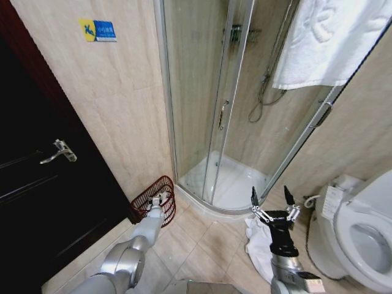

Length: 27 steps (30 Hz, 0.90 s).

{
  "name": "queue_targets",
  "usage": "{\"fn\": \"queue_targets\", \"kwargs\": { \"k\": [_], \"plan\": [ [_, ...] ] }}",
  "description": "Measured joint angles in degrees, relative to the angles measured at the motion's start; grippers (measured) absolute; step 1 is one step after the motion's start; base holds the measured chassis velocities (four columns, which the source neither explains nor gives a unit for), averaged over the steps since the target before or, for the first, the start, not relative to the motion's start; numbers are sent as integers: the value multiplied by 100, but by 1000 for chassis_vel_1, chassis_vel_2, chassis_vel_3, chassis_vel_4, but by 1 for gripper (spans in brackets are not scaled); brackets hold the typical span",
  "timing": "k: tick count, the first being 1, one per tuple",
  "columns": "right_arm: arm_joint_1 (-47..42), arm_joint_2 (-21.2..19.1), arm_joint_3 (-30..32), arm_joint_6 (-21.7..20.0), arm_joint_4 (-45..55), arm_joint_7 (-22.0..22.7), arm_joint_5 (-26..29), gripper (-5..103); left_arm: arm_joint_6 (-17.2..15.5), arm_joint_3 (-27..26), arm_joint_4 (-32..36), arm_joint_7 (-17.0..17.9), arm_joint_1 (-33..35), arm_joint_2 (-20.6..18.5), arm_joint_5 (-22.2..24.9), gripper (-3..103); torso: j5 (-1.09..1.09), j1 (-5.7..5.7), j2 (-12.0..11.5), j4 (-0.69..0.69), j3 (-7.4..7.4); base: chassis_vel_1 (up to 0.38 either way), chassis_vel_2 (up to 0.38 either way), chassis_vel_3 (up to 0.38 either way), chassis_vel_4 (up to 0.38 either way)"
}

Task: Discard the used towel into the hamper.

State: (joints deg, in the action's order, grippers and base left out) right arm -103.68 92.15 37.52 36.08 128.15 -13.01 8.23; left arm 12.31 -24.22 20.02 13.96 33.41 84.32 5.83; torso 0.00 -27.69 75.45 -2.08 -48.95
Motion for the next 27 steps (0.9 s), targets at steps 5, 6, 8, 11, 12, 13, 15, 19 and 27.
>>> {"fn": "queue_targets", "kwargs": {
  "k": [5, 6, 8, 11, 12, 13, 15, 19, 27],
  "plan": [
    [66, 0, -16, -15, 26, -42, 33, 100, 159, 50, 254, -420, 237, -53, -336, 91, 0, 0, 0, 1, 0, 0, 0, 0, 0],
    [75, -1, -16, -16, 43, -52, 45, 100, 119, 70, 376, -481, 318, -67, -415, 96, 0, 0, 0, 1, 0, 0, 0, 0, 0],
    [78, -1, -16, -17, 51, -53, 49, 100, 93, 77, 418, -494, 344, -73, -439, 98, 0, 0, 0, 1, 0, 0, 0, 0, 0],
    [110, -1, -9, -39, 79, -52, 28, 100, -138, 157, 834, -606, 563, -157, -674, 100, 1, 0, 0, 1, 0, 0, 0, 0, 0],
    [114, -1, -7, -53, 86, -37, -2, 100, -198, 198, 980, -637, 630, -200, -696, 100, 0, 0, 0, 2, 0, 0, 0, 0, 0],
    [114, -1, -7, -53, 86, -37, -2, 100, -198, 198, 980, -637, 630, -200, -696, 100, 0, 0, 0, 2, 0, 0, 0, 0, 0],
    [110, -1, -1, -113, 119, 9, -97, 100, -391, 324, 1407, -777, 819, -322, -636, 100, 0, 0, 0, 2, 0, 0, 0, 0, 0],
    [127, -1, -2, -197, 185, 81, -186, 100, -879, 552, 2330, -1090, 1280, -614, -304, 100, 0, 0, 0, 0, 0, 0, 0, 0, 0],
    [326, -1, -23, -588, 408, 282, -312, 100, -1767, 432, 4364, -1678, 2318, -1128, 485, 100, 1, 0, 0, 1, 1, 0, 0, 0, 0]
  ]
}}
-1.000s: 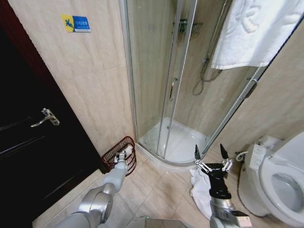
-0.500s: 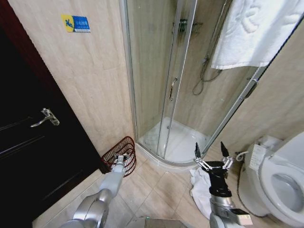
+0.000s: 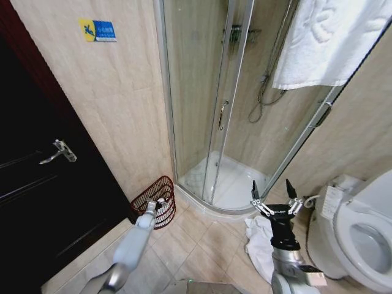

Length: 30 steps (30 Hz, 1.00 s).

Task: Discard the used towel into the hamper.

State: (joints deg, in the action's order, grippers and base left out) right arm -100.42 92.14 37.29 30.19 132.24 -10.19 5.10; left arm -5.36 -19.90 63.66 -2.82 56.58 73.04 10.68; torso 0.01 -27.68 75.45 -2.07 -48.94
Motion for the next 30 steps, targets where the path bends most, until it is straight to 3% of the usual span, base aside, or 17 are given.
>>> {"fn": "queue_targets", "kwargs": {
  "k": [2, 5, 6, 10, 11, 14, 17, 20, 24, 27, 30],
  "plan": [
    [30, 0, 1, -82, 39, 32, -24, 100, -137, -46, 311, -66, 157, -58, 91, 100, -1, 0, 0, 1, 0, 0, 0, 0, 0],
    [134, -7, -19, -418, 219, 156, -82, 100, -636, -303, 1604, -287, 870, -263, 488, 100, -1, 0, 0, 0, 0, 0, 0, 0, 0],
    [134, -7, -19, -418, 219, 156, -82, 100, -636, -303, 1604, -287, 870, -263, 488, 100, -1, 0, 0, 0, 0, 0, 0, 0, 0],
    [238, -97, -21, -779, 437, 261, -77, 100, -1003, -704, 3023, -430, 1704, -323, 759, 100, -1, 0, 0, -1, 0, 0, 0, 0, 0],
    [238, -97, -21, -779, 437, 261, -77, 100, -1003, -704, 3023, -430, 1704, -323, 759, 100, -1, 0, 0, -1, 0, 0, 0, 0, 0],
    [328, -157, 3, -1049, 591, 336, -26, 100, -1214, -1163, 4165, -529, 2263, -96, 829, 100, -1, 0, 0, -1, 0, 0, 0, 0, 0],
    [349, -172, 20, -1111, 651, 337, 25, 100, -1302, -1354, 4646, -530, 2487, 60, 816, 100, -3, 0, 1, 1, 0, 0, 0, 0, 0],
    [346, -269, 47, -1306, 766, 363, 164, 100, -1360, -1726, 5626, -486, 3099, 420, 656, 100, -2, 0, 0, 1, 0, 0, 0, 0, 0],
    [421, -335, 49, -1402, 794, 451, 226, 100, -1362, -1877, 6121, -474, 3383, 648, 630, 100, -2, 1, 1, -1, 0, 0, 0, 0, 0],
    [566, -446, 49, -1654, 880, 650, 360, 100, -1270, -1902, 6894, -361, 3832, 1182, 591, 100, -3, 1, 0, 0, 0, 0, 0, 0, 0],
    [645, -455, 50, -1769, 958, 695, 451, 100, -1221, -1804, 7252, -344, 4073, 1453, 454, 100, -3, 0, 0, 0, 0, 0, 0, 0, 0]
  ]
}}
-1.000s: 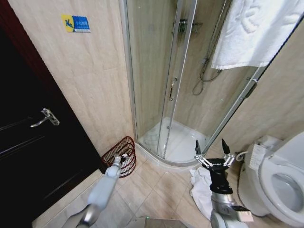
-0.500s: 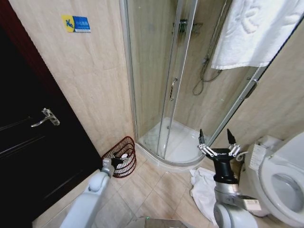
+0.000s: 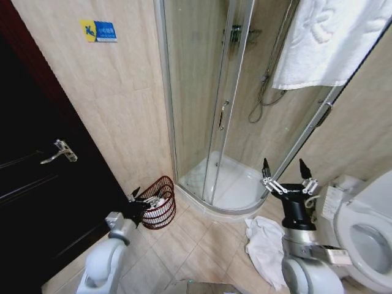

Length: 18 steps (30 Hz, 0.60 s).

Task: Discard the used towel into the hamper.

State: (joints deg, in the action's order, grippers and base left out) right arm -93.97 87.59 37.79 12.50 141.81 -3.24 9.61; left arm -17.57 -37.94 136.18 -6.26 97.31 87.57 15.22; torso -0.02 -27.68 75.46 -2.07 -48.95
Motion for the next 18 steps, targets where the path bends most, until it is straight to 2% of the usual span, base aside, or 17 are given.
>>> {"fn": "queue_targets", "kwargs": {
  "k": [7, 15, 18],
  "plan": [
    [2, 5, 49, -170, 156, 22, 115, 100, 153, 157, 694, -11, 417, 397, -242, 100, 0, 0, 0, 1, 0, 0, 0, 0, 0],
    [-38, 6, 74, -261, 158, 21, 177, 100, 286, 312, 706, -79, 497, 480, -657, 100, 1, 0, 0, 0, 0, 0, 0, 0, 0],
    [-69, 17, 77, -251, 157, 19, 177, 100, 296, 314, 678, -82, 487, 478, -675, 100, 1, 0, 0, 1, 0, 0, 0, 0, 0]
  ]
}}
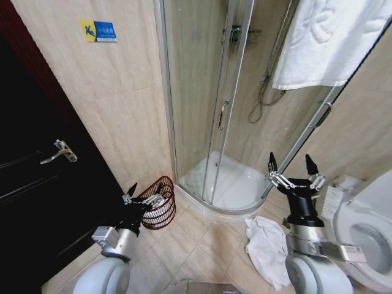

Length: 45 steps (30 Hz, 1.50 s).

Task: Discard the used towel into the hamper.

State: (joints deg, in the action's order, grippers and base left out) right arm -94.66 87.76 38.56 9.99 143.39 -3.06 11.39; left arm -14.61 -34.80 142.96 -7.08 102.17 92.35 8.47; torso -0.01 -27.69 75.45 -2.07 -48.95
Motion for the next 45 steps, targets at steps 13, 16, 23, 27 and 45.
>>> {"fn": "queue_targets", "kwargs": {
  "k": [13, 16, 23, 27, 45],
  "plan": [
    [107, -249, 358, 143, -7, -59, 359, 100, 7, 5, -48, -5, -23, -13, 0, 100, 0, 0, -1, 0, 0, 0, 0, 0, 0],
    [199, -452, 736, 143, -8, -61, 489, 100, 7, 5, -52, -6, -25, -17, 2, 100, 1, 0, 0, 0, 0, 0, 0, 0, 0],
    [550, -1015, 1637, 63, -9, -37, 1030, 100, 7, 4, -60, -6, -29, -20, 8, 100, 1, 0, 0, -1, 0, -8, -7, 8, 7],
    [655, -1281, 1858, 62, -10, -18, 1279, 100, 7, 4, -62, -6, -30, -21, 10, 100, 1, 0, 0, 0, 0, -74, -73, 60, 82],
    [1184, -1895, 2059, 349, -18, 94, 1795, 100, 4, 5, -68, -5, -29, -17, 14, 100, -4, 0, -1, 0, 0, -183, -188, 185, 177]
  ]
}}
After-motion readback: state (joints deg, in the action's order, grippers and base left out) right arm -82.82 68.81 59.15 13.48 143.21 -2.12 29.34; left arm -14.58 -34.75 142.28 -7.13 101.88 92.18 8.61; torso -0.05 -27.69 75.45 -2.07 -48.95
